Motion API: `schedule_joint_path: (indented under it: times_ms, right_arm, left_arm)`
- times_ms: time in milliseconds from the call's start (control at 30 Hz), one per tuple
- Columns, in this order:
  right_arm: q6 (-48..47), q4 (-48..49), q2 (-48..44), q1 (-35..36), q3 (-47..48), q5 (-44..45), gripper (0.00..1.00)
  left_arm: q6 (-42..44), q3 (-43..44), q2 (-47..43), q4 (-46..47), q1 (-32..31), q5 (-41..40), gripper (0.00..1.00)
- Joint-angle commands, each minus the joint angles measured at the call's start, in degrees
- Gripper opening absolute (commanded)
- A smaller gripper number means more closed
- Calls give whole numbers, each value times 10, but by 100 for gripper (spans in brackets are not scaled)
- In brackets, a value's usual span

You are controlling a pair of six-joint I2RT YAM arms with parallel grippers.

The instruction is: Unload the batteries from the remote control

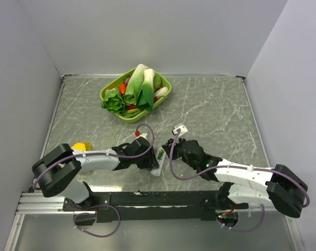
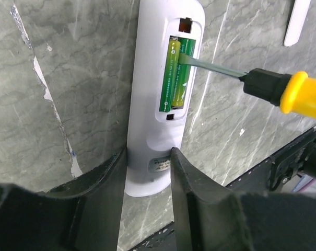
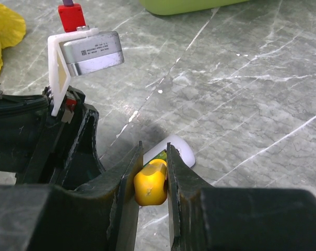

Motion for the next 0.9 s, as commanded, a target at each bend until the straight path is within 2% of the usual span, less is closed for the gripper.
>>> schedule_joint_path:
  times_ms: [0, 233, 467, 867]
  right_arm:
    - [96, -25, 0, 10, -52, -86, 0]
    - [140, 51, -22, -1, -119, -86, 0]
    - [167, 69, -61, -27, -154, -93, 0]
    - [216, 136, -57, -46, -206, -90, 0]
  left_arm:
    - [-22, -41, 76, -27, -15, -21, 25]
    - [-36, -47, 101, -22, -11, -18, 15]
    - [-44, -56, 123, -15, -2, -20, 2]
    - [-44, -66, 133, -10, 13, -14, 1]
